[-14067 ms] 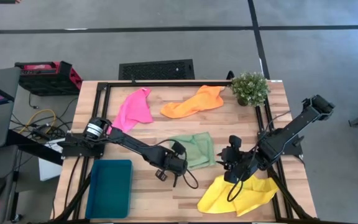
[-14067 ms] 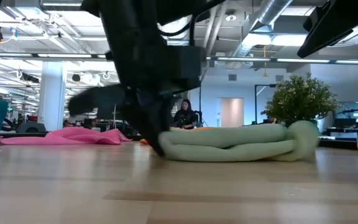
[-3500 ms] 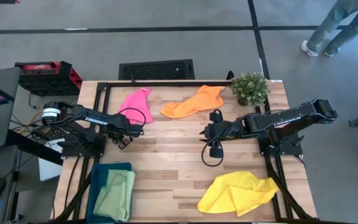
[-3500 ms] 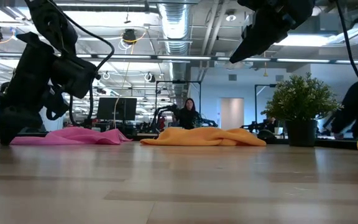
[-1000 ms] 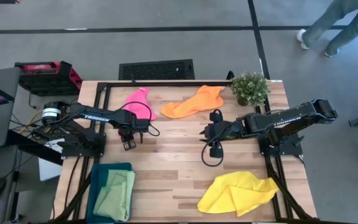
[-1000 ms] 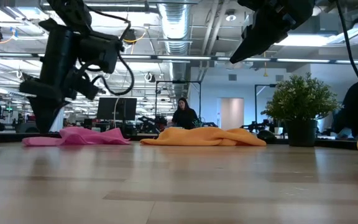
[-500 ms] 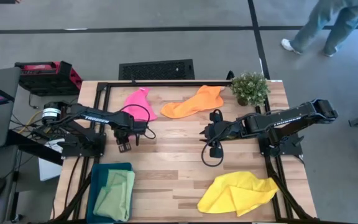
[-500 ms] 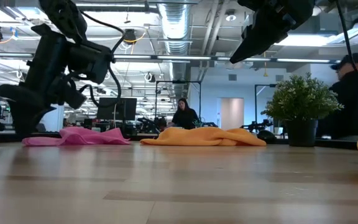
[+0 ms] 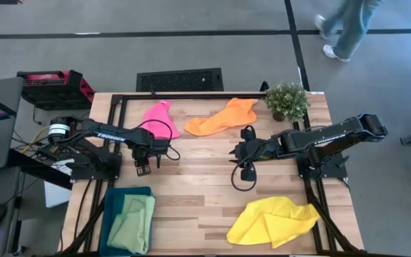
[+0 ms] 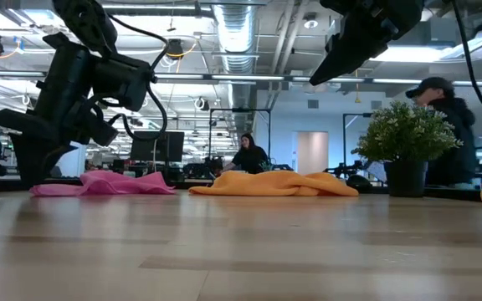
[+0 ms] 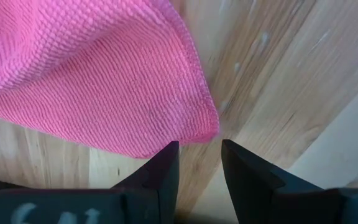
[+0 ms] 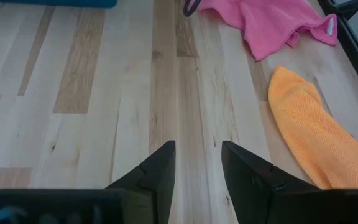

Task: Fold microfiber towels
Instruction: Fold the pink microfiber towel

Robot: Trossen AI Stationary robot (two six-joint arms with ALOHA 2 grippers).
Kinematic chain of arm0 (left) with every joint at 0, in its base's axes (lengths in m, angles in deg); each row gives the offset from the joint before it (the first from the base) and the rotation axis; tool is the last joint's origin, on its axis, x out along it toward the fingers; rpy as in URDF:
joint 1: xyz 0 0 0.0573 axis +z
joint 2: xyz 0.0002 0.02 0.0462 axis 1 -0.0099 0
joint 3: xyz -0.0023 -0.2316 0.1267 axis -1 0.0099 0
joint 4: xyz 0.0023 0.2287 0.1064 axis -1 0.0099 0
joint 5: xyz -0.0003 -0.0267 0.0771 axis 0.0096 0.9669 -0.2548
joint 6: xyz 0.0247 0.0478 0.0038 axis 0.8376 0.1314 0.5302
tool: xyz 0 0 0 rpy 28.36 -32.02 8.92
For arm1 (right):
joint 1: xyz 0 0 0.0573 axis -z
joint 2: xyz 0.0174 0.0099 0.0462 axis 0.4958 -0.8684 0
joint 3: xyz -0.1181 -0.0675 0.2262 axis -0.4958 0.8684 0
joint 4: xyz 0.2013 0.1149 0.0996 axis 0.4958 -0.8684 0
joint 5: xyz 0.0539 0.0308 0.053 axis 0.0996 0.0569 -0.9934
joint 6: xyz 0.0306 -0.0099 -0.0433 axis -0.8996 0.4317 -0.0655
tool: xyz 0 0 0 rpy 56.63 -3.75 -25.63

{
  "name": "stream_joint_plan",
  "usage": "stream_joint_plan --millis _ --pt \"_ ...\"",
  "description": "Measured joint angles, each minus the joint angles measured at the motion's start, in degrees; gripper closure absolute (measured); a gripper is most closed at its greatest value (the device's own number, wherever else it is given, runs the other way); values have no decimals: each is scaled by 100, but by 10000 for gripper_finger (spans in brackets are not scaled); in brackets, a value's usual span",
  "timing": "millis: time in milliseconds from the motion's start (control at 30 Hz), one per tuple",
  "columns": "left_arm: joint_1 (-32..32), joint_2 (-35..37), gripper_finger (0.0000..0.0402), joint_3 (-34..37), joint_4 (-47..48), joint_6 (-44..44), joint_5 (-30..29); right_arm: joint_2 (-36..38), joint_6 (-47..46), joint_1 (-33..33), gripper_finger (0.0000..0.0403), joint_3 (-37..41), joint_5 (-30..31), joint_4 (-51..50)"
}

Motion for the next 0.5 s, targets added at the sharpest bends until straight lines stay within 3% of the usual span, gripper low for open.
stream_joint_plan --millis 500 --pt "0 -13 287 1 -160 -35 -15 0 43 0 248 2 0 -16"
